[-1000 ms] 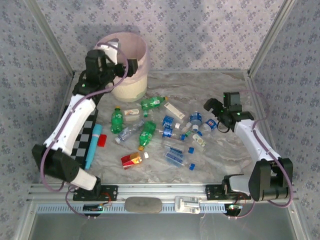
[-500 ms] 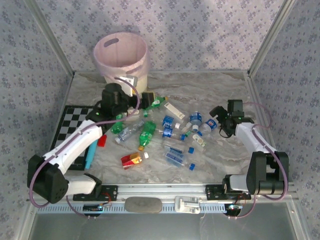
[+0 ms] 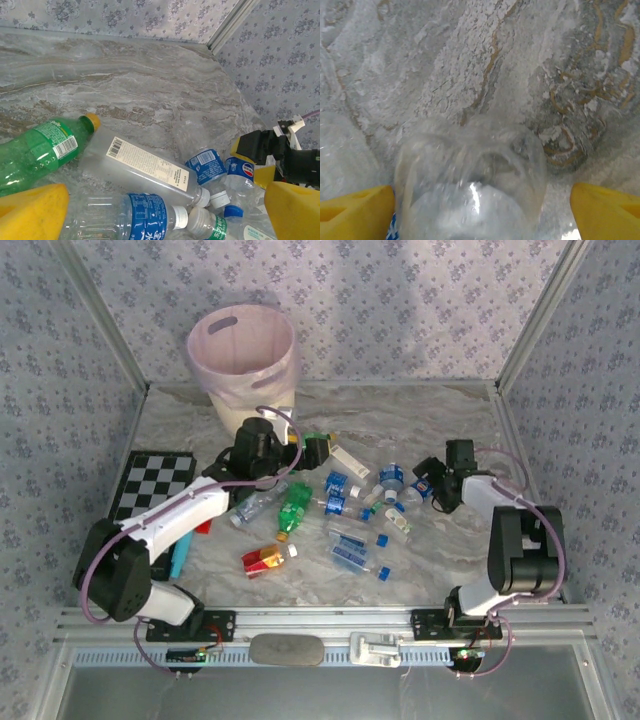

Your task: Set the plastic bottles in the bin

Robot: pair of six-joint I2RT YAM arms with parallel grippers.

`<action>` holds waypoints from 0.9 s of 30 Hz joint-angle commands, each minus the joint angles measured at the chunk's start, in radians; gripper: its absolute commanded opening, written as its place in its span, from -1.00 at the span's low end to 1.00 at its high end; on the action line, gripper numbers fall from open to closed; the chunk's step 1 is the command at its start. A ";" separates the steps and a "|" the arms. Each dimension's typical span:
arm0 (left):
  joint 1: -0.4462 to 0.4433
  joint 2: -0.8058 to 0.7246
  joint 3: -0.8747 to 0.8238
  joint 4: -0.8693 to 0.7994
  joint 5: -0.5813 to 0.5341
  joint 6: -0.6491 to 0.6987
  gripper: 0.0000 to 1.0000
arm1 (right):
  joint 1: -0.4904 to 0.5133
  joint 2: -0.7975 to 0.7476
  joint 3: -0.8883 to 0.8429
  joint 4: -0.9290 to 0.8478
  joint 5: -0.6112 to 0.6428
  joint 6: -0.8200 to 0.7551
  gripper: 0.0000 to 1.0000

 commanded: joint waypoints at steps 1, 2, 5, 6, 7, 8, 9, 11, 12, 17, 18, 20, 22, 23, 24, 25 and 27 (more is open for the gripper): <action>-0.004 -0.034 -0.009 -0.003 -0.037 0.013 1.00 | -0.008 0.050 0.034 0.015 -0.018 -0.008 0.78; -0.004 -0.041 -0.016 -0.005 -0.047 0.013 1.00 | -0.008 0.059 0.035 0.016 -0.019 -0.007 0.76; -0.003 -0.054 -0.036 -0.007 -0.073 0.009 1.00 | -0.012 0.064 0.031 0.023 -0.011 -0.010 0.68; -0.003 -0.057 -0.037 -0.007 -0.077 0.007 1.00 | -0.012 0.060 0.028 0.030 -0.009 -0.010 0.62; -0.003 -0.056 -0.039 -0.007 -0.079 0.007 1.00 | -0.014 0.055 0.026 0.034 -0.009 -0.010 0.56; -0.003 -0.055 -0.038 -0.007 -0.079 0.005 1.00 | -0.014 0.051 0.024 0.037 -0.009 -0.010 0.52; -0.003 -0.051 -0.036 -0.007 -0.079 0.005 1.00 | -0.014 0.047 0.022 0.043 -0.011 -0.011 0.46; -0.003 -0.045 -0.029 -0.004 -0.077 0.005 1.00 | -0.014 0.040 0.022 0.048 -0.019 -0.018 0.33; -0.003 -0.041 -0.026 -0.003 -0.077 0.005 1.00 | -0.014 0.035 0.020 0.050 -0.024 -0.023 0.28; -0.003 -0.024 -0.015 0.010 -0.062 0.000 1.00 | -0.014 -0.016 0.025 0.039 -0.030 -0.057 0.18; -0.003 -0.020 -0.012 0.013 -0.054 0.001 1.00 | -0.013 -0.035 0.029 0.029 -0.032 -0.068 0.17; -0.001 -0.011 -0.002 0.015 -0.028 0.005 1.00 | -0.008 -0.075 0.039 0.015 -0.029 -0.091 0.15; 0.005 0.004 0.013 0.027 0.031 0.014 1.00 | 0.004 -0.120 0.052 0.007 -0.022 -0.115 0.13; 0.006 0.012 0.019 0.035 0.061 0.017 1.00 | 0.010 -0.135 0.058 0.006 -0.021 -0.124 0.13; 0.008 0.023 0.027 0.045 0.095 0.016 1.00 | 0.021 -0.152 0.069 0.005 -0.026 -0.132 0.11; 0.008 0.036 0.036 0.055 0.131 0.014 1.00 | 0.030 -0.159 0.076 0.006 -0.036 -0.140 0.10; 0.010 0.063 0.052 0.077 0.199 0.007 1.00 | 0.051 -0.165 0.104 0.003 -0.069 -0.157 0.09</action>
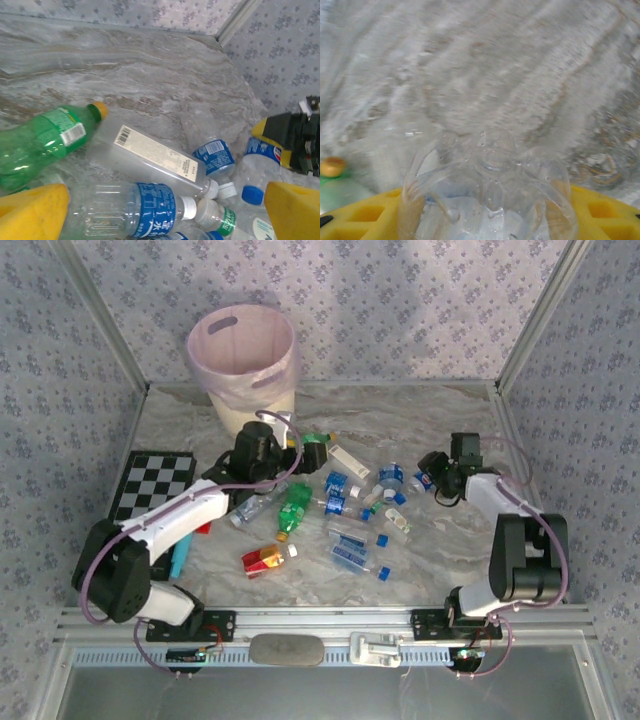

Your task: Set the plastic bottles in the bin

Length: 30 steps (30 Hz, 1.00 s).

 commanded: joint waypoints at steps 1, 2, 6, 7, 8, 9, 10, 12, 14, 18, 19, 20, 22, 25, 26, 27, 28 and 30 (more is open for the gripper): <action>0.007 0.044 0.067 0.083 0.165 -0.004 1.00 | 0.040 -0.018 0.068 -0.018 -0.060 -0.057 0.08; 0.007 0.060 0.073 0.097 0.196 -0.016 1.00 | 0.057 -0.012 0.093 -0.024 -0.073 -0.062 0.08; 0.006 0.105 0.094 0.144 0.309 -0.065 1.00 | 0.146 0.021 0.179 -0.049 -0.123 -0.092 0.06; 0.004 0.116 0.100 0.145 0.334 -0.069 1.00 | 0.170 0.033 0.201 -0.049 -0.136 -0.096 0.06; 0.003 0.126 0.107 0.141 0.353 -0.072 1.00 | 0.195 0.046 0.221 -0.046 -0.151 -0.096 0.06; 0.002 0.135 0.113 0.135 0.367 -0.073 1.00 | 0.214 0.056 0.239 -0.045 -0.164 -0.094 0.06; 0.001 0.144 0.120 0.130 0.385 -0.076 1.00 | 0.234 0.070 0.259 -0.042 -0.179 -0.091 0.06; -0.003 0.161 0.133 0.121 0.419 -0.079 1.00 | 0.272 0.093 0.295 -0.033 -0.195 -0.089 0.06; -0.009 0.177 0.146 0.103 0.440 -0.077 1.00 | 0.308 0.115 0.326 -0.031 -0.198 -0.092 0.06; -0.018 0.201 0.170 0.056 0.451 -0.067 1.00 | 0.345 0.154 0.388 -0.018 -0.206 -0.085 0.06; -0.018 0.207 0.175 0.044 0.449 -0.068 1.00 | 0.350 0.163 0.395 -0.017 -0.210 -0.080 0.06; -0.018 0.214 0.181 0.034 0.449 -0.069 1.00 | 0.353 0.171 0.400 -0.014 -0.217 -0.073 0.06; -0.019 0.227 0.187 0.025 0.454 -0.076 1.00 | 0.357 0.180 0.401 -0.001 -0.228 -0.058 0.05; -0.020 0.249 0.199 0.018 0.466 -0.088 1.00 | 0.369 0.183 0.405 0.015 -0.233 -0.047 0.05; -0.020 0.256 0.202 0.016 0.466 -0.091 1.00 | 0.374 0.183 0.408 0.016 -0.231 -0.047 0.04; -0.020 0.262 0.204 0.014 0.468 -0.093 1.00 | 0.377 0.183 0.410 0.017 -0.231 -0.048 0.04; -0.020 0.268 0.208 0.014 0.469 -0.095 1.00 | 0.381 0.182 0.413 0.019 -0.231 -0.048 0.04; -0.020 0.276 0.212 0.013 0.469 -0.095 0.98 | 0.387 0.183 0.415 0.023 -0.231 -0.048 0.04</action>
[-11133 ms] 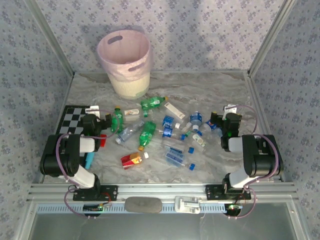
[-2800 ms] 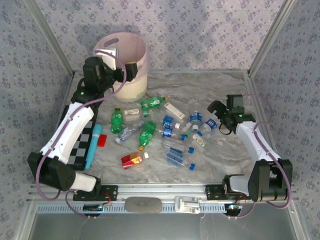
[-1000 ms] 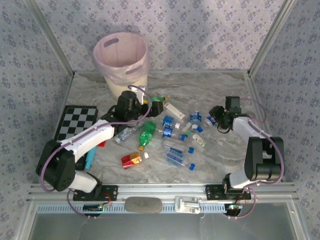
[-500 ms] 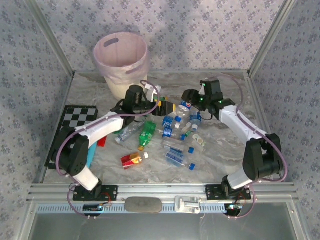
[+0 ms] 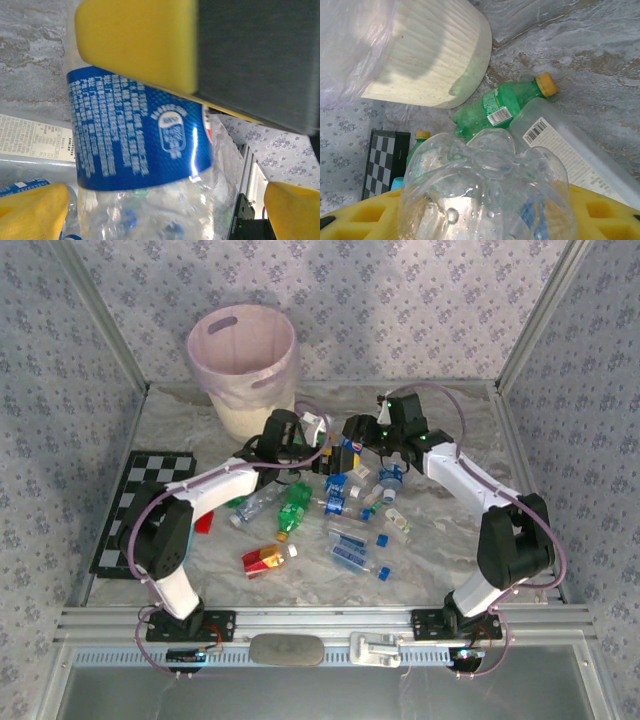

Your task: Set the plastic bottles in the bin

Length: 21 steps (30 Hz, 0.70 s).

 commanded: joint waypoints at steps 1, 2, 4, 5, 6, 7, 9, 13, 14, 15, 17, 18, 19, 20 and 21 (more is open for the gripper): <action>-0.002 0.014 0.038 -0.013 0.027 -0.008 0.96 | 0.014 0.009 0.040 0.021 -0.020 0.011 0.04; -0.003 0.015 0.037 -0.012 0.023 -0.008 0.93 | 0.016 0.010 0.041 0.021 -0.019 0.010 0.04; -0.003 0.017 0.038 -0.012 0.018 -0.006 0.81 | 0.016 0.009 0.036 0.020 -0.015 0.010 0.03; -0.003 0.017 0.039 -0.012 0.012 -0.009 0.74 | 0.016 0.009 0.036 0.017 -0.011 0.010 0.04; -0.003 0.016 0.039 -0.010 0.005 -0.011 0.68 | 0.014 0.008 0.035 0.014 -0.012 0.010 0.04; -0.003 0.015 0.038 -0.006 -0.001 -0.014 0.60 | 0.013 0.006 0.033 0.015 -0.014 0.009 0.04; -0.003 0.015 0.036 0.001 -0.015 -0.018 0.42 | 0.014 0.004 0.032 0.016 -0.014 0.009 0.03; -0.002 0.015 0.036 0.008 -0.027 -0.020 0.14 | 0.015 -0.004 0.032 0.013 -0.015 0.005 0.04; -0.003 0.015 0.034 0.006 -0.029 -0.021 0.09 | 0.015 -0.006 0.030 0.011 -0.015 0.005 0.04; -0.002 0.015 0.034 0.005 -0.029 -0.020 0.05 | 0.014 -0.007 0.029 0.012 -0.015 0.005 0.05; -0.003 0.014 0.034 0.002 -0.031 -0.020 -0.01 | 0.013 -0.012 0.029 0.008 -0.011 0.004 0.09; -0.003 0.014 0.034 0.001 -0.032 -0.020 -0.02 | 0.013 -0.014 0.030 0.004 -0.008 0.003 0.12; -0.003 0.012 0.033 -0.001 -0.034 -0.020 -0.04 | 0.013 -0.016 0.030 0.002 -0.006 0.002 0.16; -0.003 0.012 0.033 -0.002 -0.035 -0.020 -0.06 | 0.011 -0.019 0.031 0.002 -0.004 0.003 0.23; -0.003 0.011 0.033 -0.003 -0.035 -0.020 -0.06 | 0.011 -0.021 0.032 0.001 0.001 0.003 0.31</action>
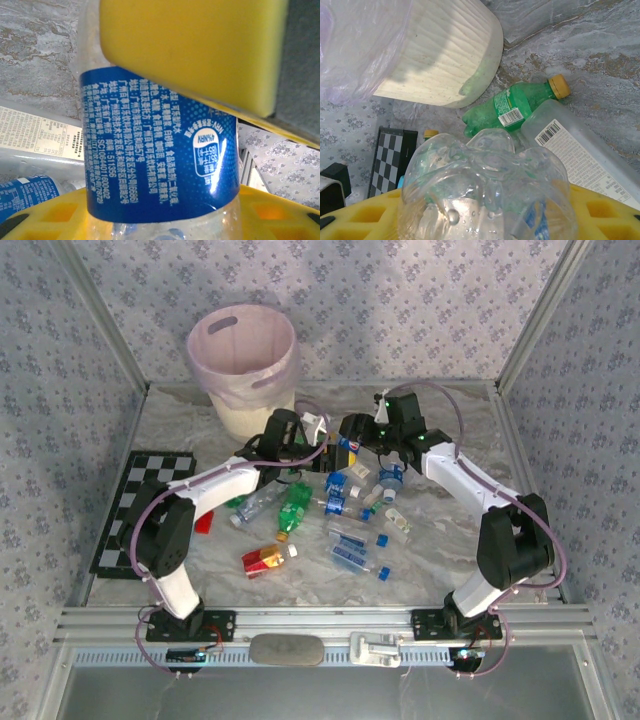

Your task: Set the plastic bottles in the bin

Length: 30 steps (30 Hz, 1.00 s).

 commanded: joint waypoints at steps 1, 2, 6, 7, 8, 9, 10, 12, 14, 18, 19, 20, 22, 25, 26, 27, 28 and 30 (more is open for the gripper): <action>-0.002 0.002 0.025 0.006 -0.017 0.017 -0.06 | 0.000 -0.024 0.030 -0.022 0.013 -0.001 0.43; -0.001 0.002 0.027 0.004 -0.019 0.017 -0.06 | -0.002 -0.026 0.033 -0.029 0.017 -0.001 0.54; 0.001 0.003 0.032 -0.005 -0.031 0.021 -0.06 | -0.022 -0.042 0.040 -0.057 0.028 -0.006 0.86; 0.003 0.002 0.030 -0.007 -0.035 0.020 -0.06 | -0.032 -0.048 0.038 -0.062 0.029 -0.005 0.93; 0.004 -0.001 0.026 -0.007 -0.040 0.019 -0.06 | -0.044 -0.057 0.033 -0.067 0.030 -0.004 0.98; 0.006 -0.004 0.022 -0.005 -0.046 0.018 -0.06 | -0.055 -0.065 0.028 -0.072 0.032 -0.004 1.00; 0.008 -0.008 0.015 -0.005 -0.055 0.019 -0.06 | -0.068 -0.075 0.020 -0.075 0.040 -0.003 1.00; 0.011 -0.021 -0.003 -0.008 -0.078 0.023 -0.06 | -0.093 -0.101 -0.004 -0.079 0.058 -0.002 1.00; 0.016 -0.035 -0.019 -0.011 -0.100 0.027 -0.06 | -0.116 -0.122 -0.031 -0.080 0.073 0.000 1.00; 0.039 -0.082 -0.011 -0.075 -0.148 0.085 -0.06 | -0.150 -0.155 -0.109 -0.080 0.107 0.020 1.00; 0.045 -0.096 -0.002 -0.100 -0.159 0.108 -0.06 | -0.154 -0.161 -0.122 -0.077 0.112 0.024 1.00; 0.053 -0.113 0.014 -0.132 -0.176 0.138 -0.05 | -0.158 -0.164 -0.134 -0.074 0.114 0.027 1.00; 0.074 -0.137 0.067 -0.220 -0.216 0.196 -0.05 | -0.163 -0.167 -0.150 -0.070 0.115 0.037 1.00; 0.114 -0.165 0.169 -0.343 -0.272 0.285 -0.04 | -0.162 -0.163 -0.164 -0.058 0.112 0.046 1.00; 0.129 -0.175 0.198 -0.364 -0.287 0.309 -0.04 | -0.162 -0.160 -0.168 -0.052 0.112 0.048 1.00; 0.146 -0.187 0.226 -0.374 -0.300 0.333 -0.04 | -0.160 -0.157 -0.170 -0.047 0.112 0.050 1.00; 0.160 -0.195 0.250 -0.380 -0.314 0.354 -0.04 | -0.160 -0.154 -0.171 -0.043 0.109 0.053 1.00; 0.194 -0.204 0.316 -0.406 -0.370 0.402 -0.04 | -0.159 -0.146 -0.173 -0.034 0.101 0.058 1.00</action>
